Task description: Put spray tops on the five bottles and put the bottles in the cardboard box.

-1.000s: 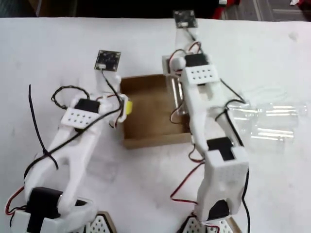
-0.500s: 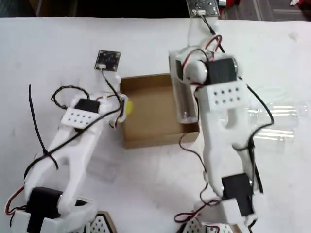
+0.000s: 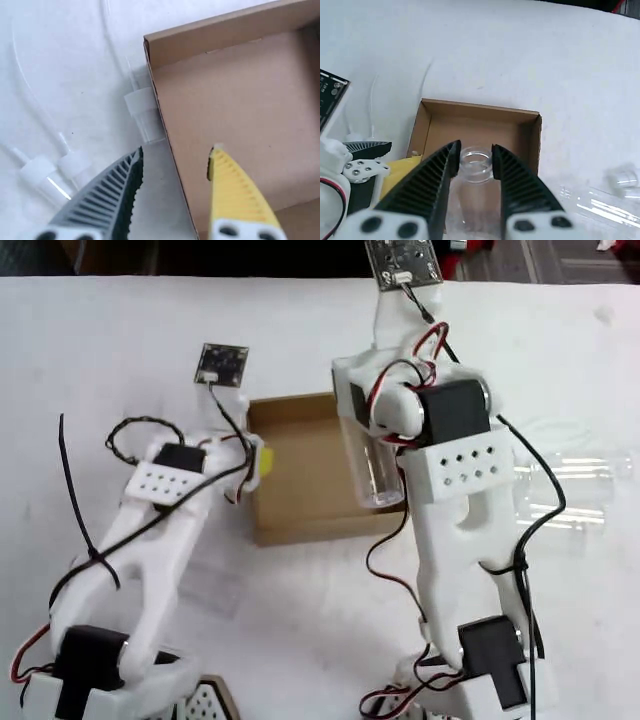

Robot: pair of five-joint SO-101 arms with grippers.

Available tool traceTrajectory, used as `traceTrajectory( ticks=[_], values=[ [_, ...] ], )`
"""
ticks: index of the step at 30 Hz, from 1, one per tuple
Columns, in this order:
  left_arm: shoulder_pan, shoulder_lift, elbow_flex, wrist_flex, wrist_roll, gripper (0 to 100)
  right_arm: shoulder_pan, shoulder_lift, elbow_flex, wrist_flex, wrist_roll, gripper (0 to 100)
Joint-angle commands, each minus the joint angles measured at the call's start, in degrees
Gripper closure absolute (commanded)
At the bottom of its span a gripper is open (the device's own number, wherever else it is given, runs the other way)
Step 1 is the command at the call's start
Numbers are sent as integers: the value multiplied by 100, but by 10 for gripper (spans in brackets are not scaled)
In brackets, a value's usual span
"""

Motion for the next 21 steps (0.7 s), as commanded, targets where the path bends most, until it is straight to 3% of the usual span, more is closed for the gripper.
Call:
traceTrajectory(
  ticks=[1,7,15,21],
  values=[
    [-84,-48,-44,9,18,804,92,-277,-114,-198,-44,982],
    [-84,-48,-44,9,18,804,92,-338,1477,-1631,-44,982],
    [-84,-48,-44,0,9,804,145,-1473,4009,-5033,-9,983],
    [-84,-48,-44,0,0,804,127,-1596,4721,-6026,0,983]
  ],
)
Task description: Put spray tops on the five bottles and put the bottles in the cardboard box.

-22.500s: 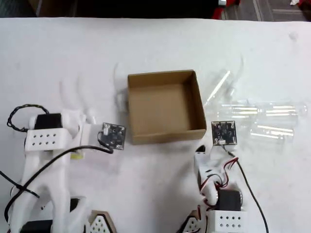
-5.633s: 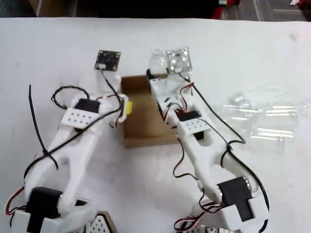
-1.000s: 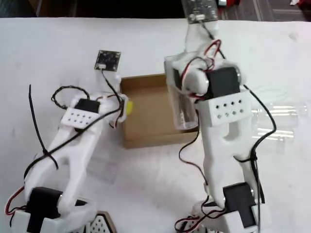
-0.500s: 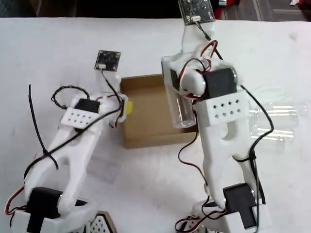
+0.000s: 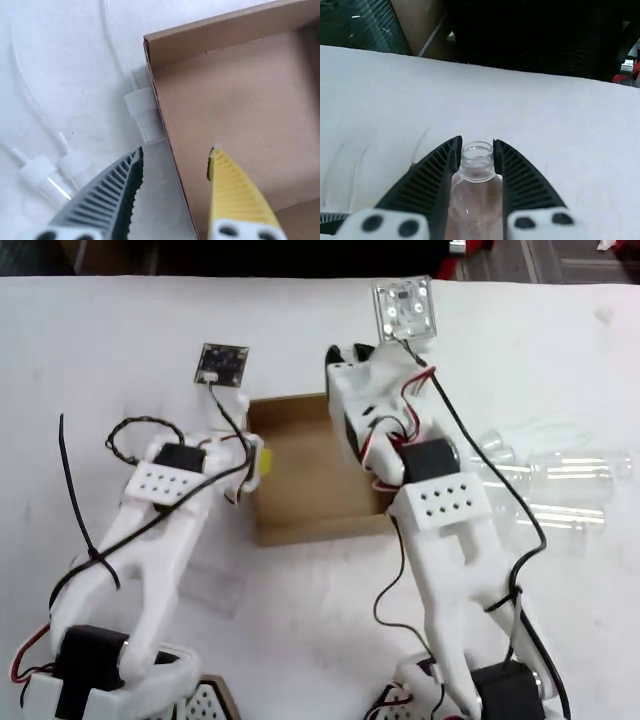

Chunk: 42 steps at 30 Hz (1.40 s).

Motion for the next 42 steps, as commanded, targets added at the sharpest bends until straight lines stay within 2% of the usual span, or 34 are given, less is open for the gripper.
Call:
traceTrajectory(
  ticks=[1,5,14,19,26,34,42],
  values=[
    [-84,-48,-44,-9,0,804,84,-251,158,-602,0,983],
    [-84,-48,-44,-9,0,804,92,-251,703,-1464,0,983],
    [-84,-48,-44,-9,0,804,110,-251,2637,-4743,0,983],
    [-84,-48,-44,-9,9,804,286,4,2831,-5349,0,983],
    [-84,-48,-44,-9,9,804,576,1332,2875,-6862,-35,983],
    [-84,-48,-44,-9,9,804,567,2369,2875,-8171,-35,983],
    [-84,-48,-44,-9,9,804,558,3187,2831,-8989,-9,983]
  ],
)
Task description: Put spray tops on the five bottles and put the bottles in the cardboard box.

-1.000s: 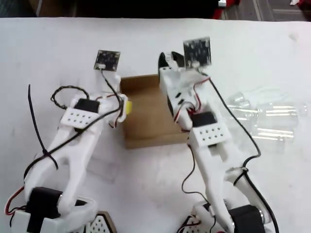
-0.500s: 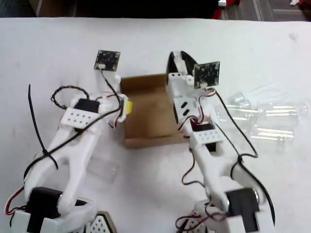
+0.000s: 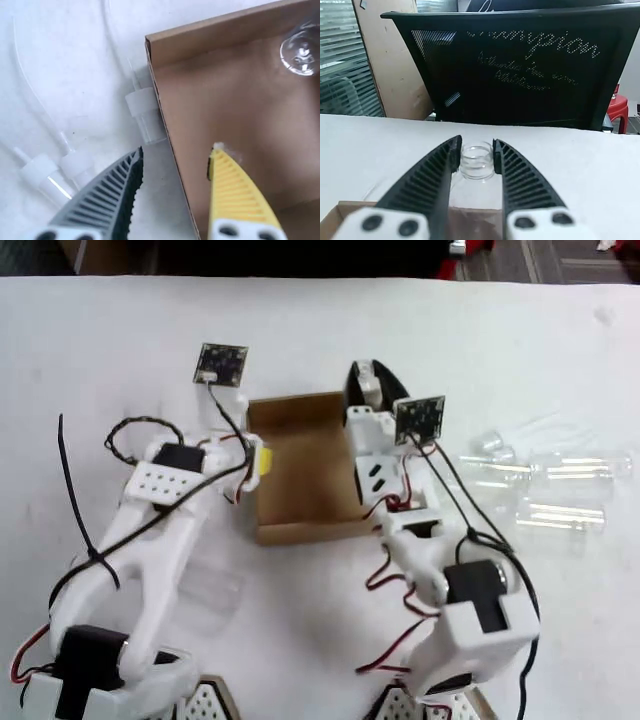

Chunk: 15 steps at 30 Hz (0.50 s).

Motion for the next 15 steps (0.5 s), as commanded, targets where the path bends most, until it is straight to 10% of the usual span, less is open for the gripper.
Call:
traceTrajectory(
  ticks=[1,15],
  values=[
    [-66,-48,-44,-9,9,804,75,92,-97,-409,-9,983],
    [-66,-48,-44,-9,9,804,48,171,-53,-409,-44,836]
  ],
)
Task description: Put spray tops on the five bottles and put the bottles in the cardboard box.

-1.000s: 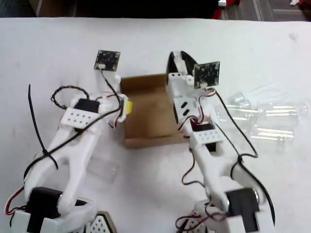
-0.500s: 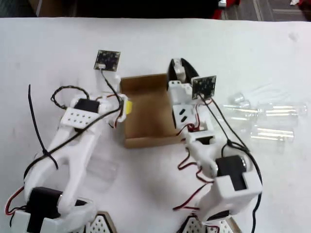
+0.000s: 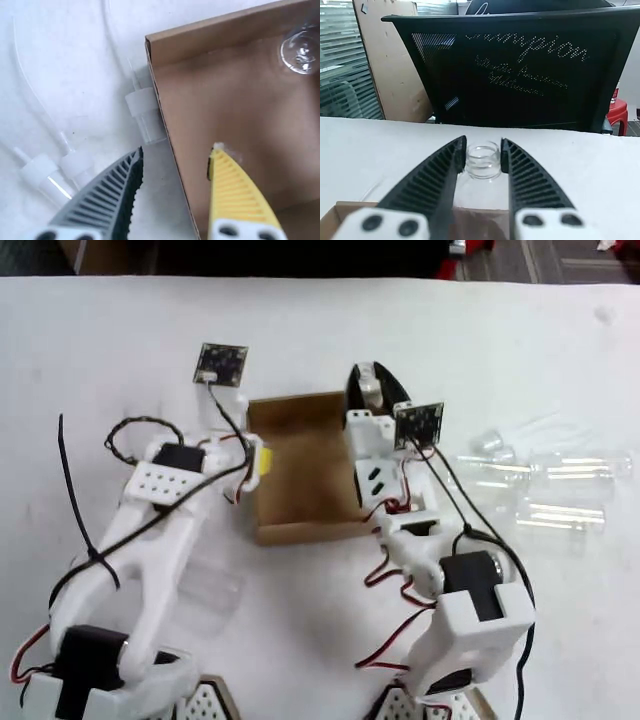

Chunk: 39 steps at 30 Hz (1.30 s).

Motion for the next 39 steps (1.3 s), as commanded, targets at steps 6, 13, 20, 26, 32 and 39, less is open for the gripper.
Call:
traceTrajectory(
  ticks=[6,13,20,26,32,39],
  values=[
    [-66,-48,-44,-9,9,804,13,-31,-79,259,-44,765],
    [-66,-48,-44,-9,9,804,13,-75,-79,251,-44,765],
    [-66,-40,-44,-9,9,804,13,-92,-70,251,-44,765],
    [-66,-40,-44,-9,9,804,-13,-435,-18,295,-53,765],
    [-66,-40,-44,-9,18,804,-400,-1947,932,295,-44,765],
    [-66,-40,-44,0,26,804,-488,-4541,1767,2000,-44,765]
  ],
)
